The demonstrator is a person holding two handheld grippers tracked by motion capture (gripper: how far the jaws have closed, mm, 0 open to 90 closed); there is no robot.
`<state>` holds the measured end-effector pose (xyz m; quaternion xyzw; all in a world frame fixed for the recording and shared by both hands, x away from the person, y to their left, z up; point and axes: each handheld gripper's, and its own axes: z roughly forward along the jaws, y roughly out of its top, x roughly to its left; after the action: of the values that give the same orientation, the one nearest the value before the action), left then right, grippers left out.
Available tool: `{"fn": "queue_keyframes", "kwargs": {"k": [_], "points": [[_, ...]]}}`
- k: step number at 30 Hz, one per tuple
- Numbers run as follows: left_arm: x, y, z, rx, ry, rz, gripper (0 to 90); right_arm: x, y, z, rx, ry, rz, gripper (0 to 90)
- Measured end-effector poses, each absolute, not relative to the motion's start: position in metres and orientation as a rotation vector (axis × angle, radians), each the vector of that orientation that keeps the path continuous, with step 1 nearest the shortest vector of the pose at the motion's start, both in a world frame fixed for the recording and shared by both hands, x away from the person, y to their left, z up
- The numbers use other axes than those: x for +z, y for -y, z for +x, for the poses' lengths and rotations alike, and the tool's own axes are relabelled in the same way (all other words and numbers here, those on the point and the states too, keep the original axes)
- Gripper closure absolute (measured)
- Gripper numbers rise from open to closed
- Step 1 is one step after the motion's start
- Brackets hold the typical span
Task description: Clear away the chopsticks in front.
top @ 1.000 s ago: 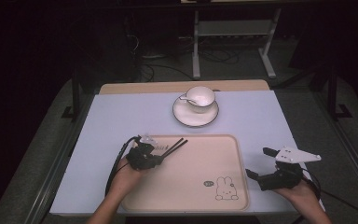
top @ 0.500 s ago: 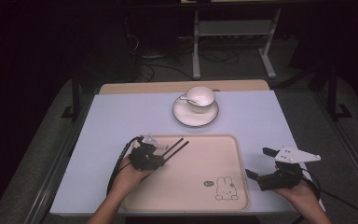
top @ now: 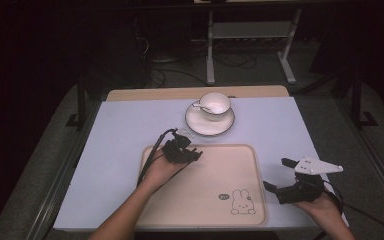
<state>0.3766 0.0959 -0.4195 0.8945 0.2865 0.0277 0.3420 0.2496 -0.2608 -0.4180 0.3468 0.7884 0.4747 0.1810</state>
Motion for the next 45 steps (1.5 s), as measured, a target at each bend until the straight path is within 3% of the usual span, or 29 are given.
{"fn": "queue_keyframes", "kwargs": {"k": [9, 45], "points": [[-0.437, -0.091, 0.393, 0.081, -0.786, 2.331, 89.9, -0.418, 0.265, 0.248, 1.346, -2.215, 0.988, 0.0], [-0.433, -0.206, 0.370, 0.177, -1.023, 2.272, 89.8, -0.418, 0.263, 0.249, 1.339, -2.216, 0.988, 0.0]]}}
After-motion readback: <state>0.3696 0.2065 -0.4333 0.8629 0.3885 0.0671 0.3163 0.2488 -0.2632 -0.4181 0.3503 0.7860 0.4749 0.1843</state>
